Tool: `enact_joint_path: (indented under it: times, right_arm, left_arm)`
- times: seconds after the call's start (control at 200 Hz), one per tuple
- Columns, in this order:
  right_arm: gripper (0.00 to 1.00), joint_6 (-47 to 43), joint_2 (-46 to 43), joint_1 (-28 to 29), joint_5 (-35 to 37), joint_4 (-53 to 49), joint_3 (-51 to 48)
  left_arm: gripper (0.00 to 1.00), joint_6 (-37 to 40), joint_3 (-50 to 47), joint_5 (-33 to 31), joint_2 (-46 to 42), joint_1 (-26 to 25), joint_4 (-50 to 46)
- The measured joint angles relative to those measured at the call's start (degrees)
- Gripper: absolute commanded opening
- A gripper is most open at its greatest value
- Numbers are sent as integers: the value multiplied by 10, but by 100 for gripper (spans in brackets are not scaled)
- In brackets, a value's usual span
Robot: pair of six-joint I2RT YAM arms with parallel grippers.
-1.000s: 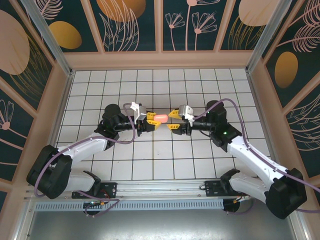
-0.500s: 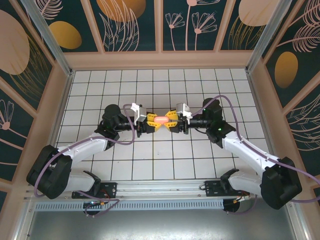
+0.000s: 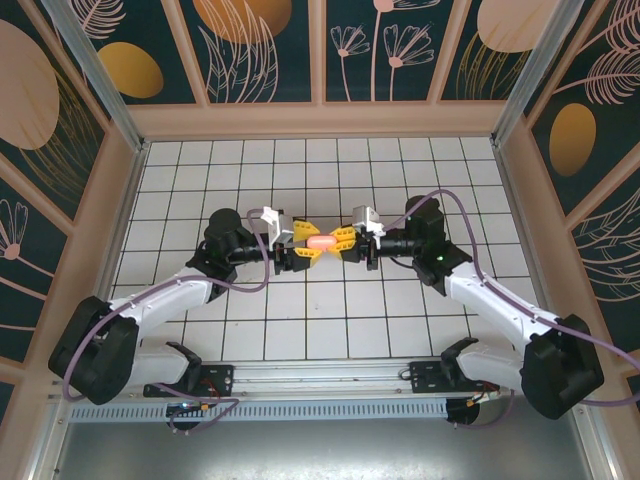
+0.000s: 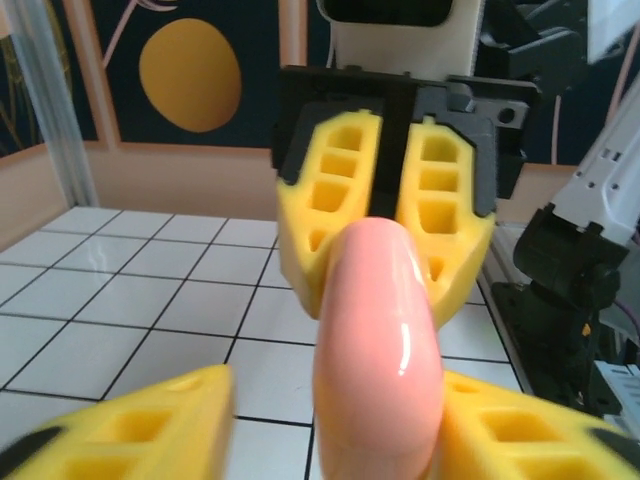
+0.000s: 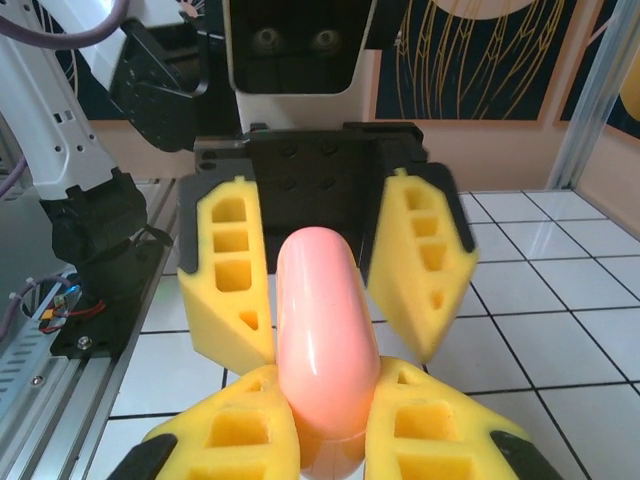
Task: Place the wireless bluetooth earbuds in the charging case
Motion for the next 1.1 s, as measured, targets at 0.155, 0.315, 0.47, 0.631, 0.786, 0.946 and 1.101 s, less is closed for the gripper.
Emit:
enact_joint_path:
  times: [0.155, 0.315, 0.47, 0.631, 0.786, 0.946, 1.101]
  right_arm:
    - [9, 21, -25, 0, 25, -17, -4]
    - [9, 77, -37, -12, 74, -28, -26]
    - [9, 147, -37, -15, 135, -55, -36]
    - [8, 219, -31, -16, 200, -76, -36]
    - [7, 274, -11, -16, 234, -86, -36]
    - [7, 315, 40, -16, 254, -122, -14]
    - [8, 348, 102, -16, 260, -150, 27]
  left_arm:
    - [99, -3, 0, -30, -5, 0, -2]
    - [99, -12, 0, -64, -3, 0, -10]
    - [99, -44, -13, -99, 3, 0, 1]
    - [99, -82, -38, -157, 3, 0, 7]
    - [99, -124, -39, -232, 4, 0, 7]
    - [99, -163, -46, -327, 4, 0, 7]
    - [99, -185, -65, -405, -2, 0, 1]
